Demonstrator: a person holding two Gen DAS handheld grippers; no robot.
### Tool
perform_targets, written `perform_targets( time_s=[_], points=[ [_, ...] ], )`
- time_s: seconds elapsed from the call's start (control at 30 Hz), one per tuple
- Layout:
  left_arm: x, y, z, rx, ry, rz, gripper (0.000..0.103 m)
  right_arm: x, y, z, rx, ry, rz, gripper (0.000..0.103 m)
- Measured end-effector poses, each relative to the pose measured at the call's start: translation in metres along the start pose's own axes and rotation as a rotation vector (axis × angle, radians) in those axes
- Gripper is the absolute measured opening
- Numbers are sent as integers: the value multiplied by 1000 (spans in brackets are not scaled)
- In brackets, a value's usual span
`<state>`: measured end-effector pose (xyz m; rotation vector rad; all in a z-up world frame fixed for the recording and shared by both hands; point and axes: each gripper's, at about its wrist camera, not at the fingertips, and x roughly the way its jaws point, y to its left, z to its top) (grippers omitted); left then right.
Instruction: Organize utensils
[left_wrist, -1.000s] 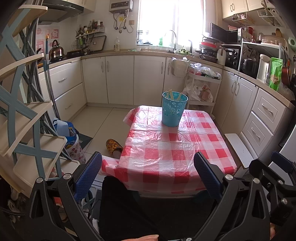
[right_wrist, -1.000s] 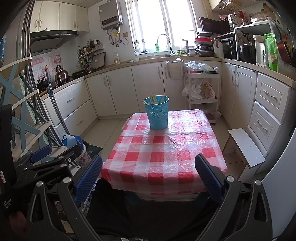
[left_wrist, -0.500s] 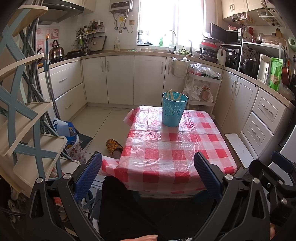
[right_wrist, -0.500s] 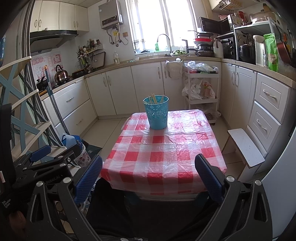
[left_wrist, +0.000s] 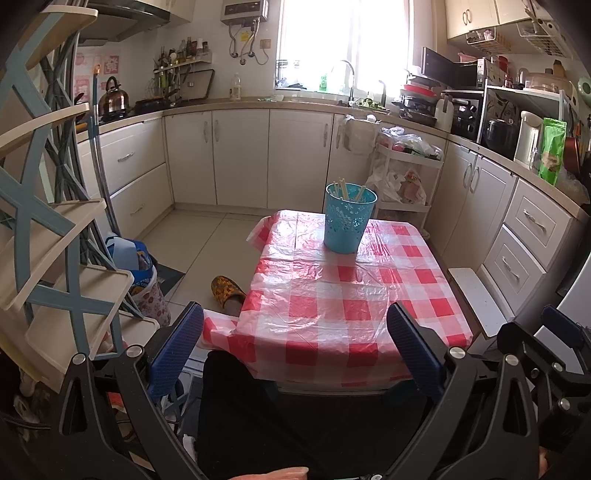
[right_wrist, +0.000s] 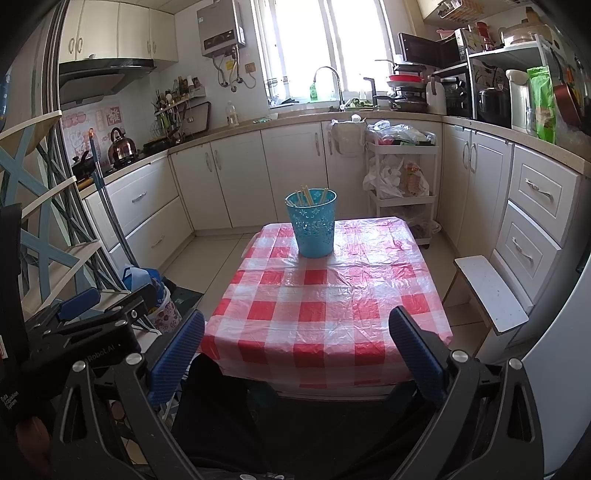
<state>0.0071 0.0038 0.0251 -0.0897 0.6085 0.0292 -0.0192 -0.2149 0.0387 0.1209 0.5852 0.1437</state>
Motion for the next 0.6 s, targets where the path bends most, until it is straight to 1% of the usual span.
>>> perform_targets(
  time_s=[0.07, 0.13, 0.23, 0.3, 0.4, 0.5, 0.6],
  points=[
    [-2, -2, -1, 12, -22, -19, 95, 0, 0, 0, -1, 4, 2, 96],
    [-6, -5, -2, 40, -53, -10, 95, 0, 0, 0, -10, -3, -6, 96],
    [-9, -10, -2, 63, -74, 16, 95, -8, 4, 1, -34, -48, -35, 96],
    [-9, -13, -2, 73, -77, 28, 95, -14, 4, 1, -51, -79, -48, 96],
    [-7, -15, 2, 65, -85, 40, 95, -16, 4, 3, -74, -96, -53, 96],
    [-1, -20, 6, 69, -89, 41, 95, -10, -5, 6, -57, -91, -65, 96],
    [8, -22, 6, 74, -67, 37, 95, 1, -12, 10, -27, -71, -66, 96]
  ],
)
